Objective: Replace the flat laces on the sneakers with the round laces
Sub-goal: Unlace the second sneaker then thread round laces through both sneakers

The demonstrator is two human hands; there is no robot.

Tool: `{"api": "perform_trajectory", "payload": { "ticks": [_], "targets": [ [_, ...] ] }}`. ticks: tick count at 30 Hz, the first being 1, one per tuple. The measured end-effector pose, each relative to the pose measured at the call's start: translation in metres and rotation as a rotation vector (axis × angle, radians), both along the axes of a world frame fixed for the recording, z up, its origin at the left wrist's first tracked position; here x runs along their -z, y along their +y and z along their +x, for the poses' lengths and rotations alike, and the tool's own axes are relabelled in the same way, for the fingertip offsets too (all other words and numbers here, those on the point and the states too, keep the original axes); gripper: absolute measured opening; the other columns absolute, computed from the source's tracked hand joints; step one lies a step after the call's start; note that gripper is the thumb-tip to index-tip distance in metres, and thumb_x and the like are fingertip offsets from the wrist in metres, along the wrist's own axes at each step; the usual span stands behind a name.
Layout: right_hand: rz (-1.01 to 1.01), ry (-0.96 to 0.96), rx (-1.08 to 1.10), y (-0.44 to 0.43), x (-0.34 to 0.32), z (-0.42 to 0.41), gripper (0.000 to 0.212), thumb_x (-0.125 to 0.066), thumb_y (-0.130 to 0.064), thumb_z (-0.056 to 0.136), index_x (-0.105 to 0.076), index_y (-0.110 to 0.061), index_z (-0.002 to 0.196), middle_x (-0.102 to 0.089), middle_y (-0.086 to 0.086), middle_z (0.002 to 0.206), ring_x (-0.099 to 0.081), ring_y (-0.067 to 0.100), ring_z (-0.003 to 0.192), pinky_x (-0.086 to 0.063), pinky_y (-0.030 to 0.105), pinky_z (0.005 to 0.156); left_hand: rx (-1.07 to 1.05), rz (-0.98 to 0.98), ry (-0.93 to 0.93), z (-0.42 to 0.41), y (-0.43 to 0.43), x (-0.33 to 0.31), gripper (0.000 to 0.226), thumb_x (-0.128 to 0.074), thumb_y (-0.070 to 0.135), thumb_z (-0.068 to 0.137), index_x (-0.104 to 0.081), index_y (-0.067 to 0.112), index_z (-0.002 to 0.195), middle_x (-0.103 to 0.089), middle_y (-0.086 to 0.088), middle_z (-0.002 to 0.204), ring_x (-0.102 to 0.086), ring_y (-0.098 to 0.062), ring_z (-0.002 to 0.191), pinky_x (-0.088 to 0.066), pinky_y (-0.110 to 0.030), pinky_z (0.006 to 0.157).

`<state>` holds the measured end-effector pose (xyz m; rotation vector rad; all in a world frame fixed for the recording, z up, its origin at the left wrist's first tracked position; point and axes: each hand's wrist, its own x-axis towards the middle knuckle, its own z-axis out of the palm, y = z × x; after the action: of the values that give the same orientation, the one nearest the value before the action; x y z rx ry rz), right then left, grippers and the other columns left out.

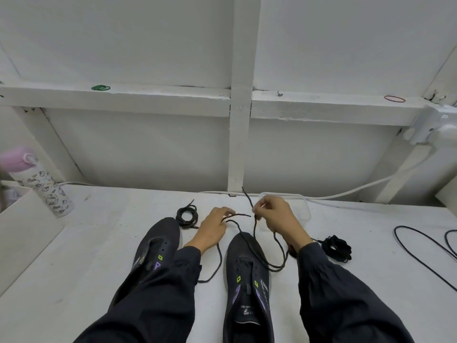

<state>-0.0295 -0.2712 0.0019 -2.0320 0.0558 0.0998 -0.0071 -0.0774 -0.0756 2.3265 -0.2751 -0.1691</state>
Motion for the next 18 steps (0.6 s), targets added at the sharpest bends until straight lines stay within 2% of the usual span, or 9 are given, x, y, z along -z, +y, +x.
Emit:
{"api": "perform_trajectory", "payload": {
  "ticks": [2,3,6,9,12,15,18],
  "targets": [
    [0.136,-0.001,-0.018,0.003,-0.014,-0.001,0.007,-0.06,-0.008,0.091,-0.061,-0.002,0.087,-0.064,0.011,0.071,-0.033,0.01,0.033,-0.027,0.019,0.035,0.083,0.04,0.048,0.003,-0.001,0.002,0.048,-0.045,-0.001,0.093,-0.051,0.023,0.135,-0.048,0.002,0.142,-0.044,-0.014,0.131,-0.033,-0.033,0.111],
    [0.196,-0.006,-0.02,0.005,-0.019,-0.001,0.007,-0.06,-0.008,0.092,-0.06,-0.002,0.089,-0.063,0.011,0.07,-0.033,0.01,0.032,-0.026,0.018,0.035,0.114,0.039,0.095,0.003,-0.002,0.003,0.045,-0.048,0.003,0.094,-0.052,0.023,0.134,-0.052,0.002,0.139,-0.047,-0.015,0.128,-0.035,-0.036,0.11],
    [0.35,-0.071,0.014,0.01,-0.03,-0.001,0.006,-0.055,-0.01,0.097,-0.054,-0.004,0.094,-0.059,0.007,0.067,-0.03,0.008,0.031,-0.022,0.017,0.033,0.153,0.117,0.187,0.004,-0.002,-0.001,0.022,-0.057,0.016,0.095,-0.066,0.016,0.115,-0.065,-0.003,0.119,-0.058,-0.02,0.111,-0.044,-0.035,0.098],
    [0.423,-0.141,0.083,0.015,-0.035,0.005,0.005,-0.05,-0.011,0.1,-0.05,-0.009,0.095,-0.053,0.006,0.064,-0.03,0.006,0.032,-0.022,0.016,0.033,0.124,0.193,0.157,0.009,0.004,-0.006,0.016,-0.059,0.022,0.094,-0.07,0.012,0.102,-0.066,-0.003,0.11,-0.058,-0.021,0.103,-0.042,-0.029,0.084],
    [0.397,-0.248,0.151,0.02,-0.04,0.019,0.005,-0.05,-0.016,0.1,-0.049,-0.014,0.095,-0.053,0.003,0.063,-0.037,0.007,0.042,-0.029,0.018,0.04,-0.054,0.096,-0.012,0.024,0.01,-0.033,0.015,-0.059,0.018,0.095,-0.071,0.01,0.098,-0.066,-0.004,0.1,-0.057,-0.02,0.087,-0.041,-0.029,0.076],
    [0.297,-0.527,0.25,0.026,-0.055,0.035,0.006,-0.048,-0.02,0.1,-0.048,-0.014,0.098,-0.053,-0.002,0.065,-0.044,0.007,0.052,-0.036,0.027,0.052,-0.224,-0.087,-0.256,0.048,0.009,-0.078,0.013,-0.06,0.011,0.094,-0.073,0.007,0.096,-0.07,-0.009,0.093,-0.061,-0.023,0.08,-0.049,-0.031,0.076],
    [0.249,-0.726,0.269,0.031,-0.072,0.046,0.003,-0.045,-0.022,0.101,-0.046,-0.018,0.101,-0.056,-0.006,0.074,-0.051,0.01,0.06,-0.042,0.034,0.057,-0.29,-0.281,-0.442,0.057,0.007,-0.122,0.018,-0.061,0.001,0.09,-0.073,0.011,0.1,-0.069,-0.005,0.096,-0.064,-0.015,0.072,-0.052,-0.022,0.073]
  ]
}}
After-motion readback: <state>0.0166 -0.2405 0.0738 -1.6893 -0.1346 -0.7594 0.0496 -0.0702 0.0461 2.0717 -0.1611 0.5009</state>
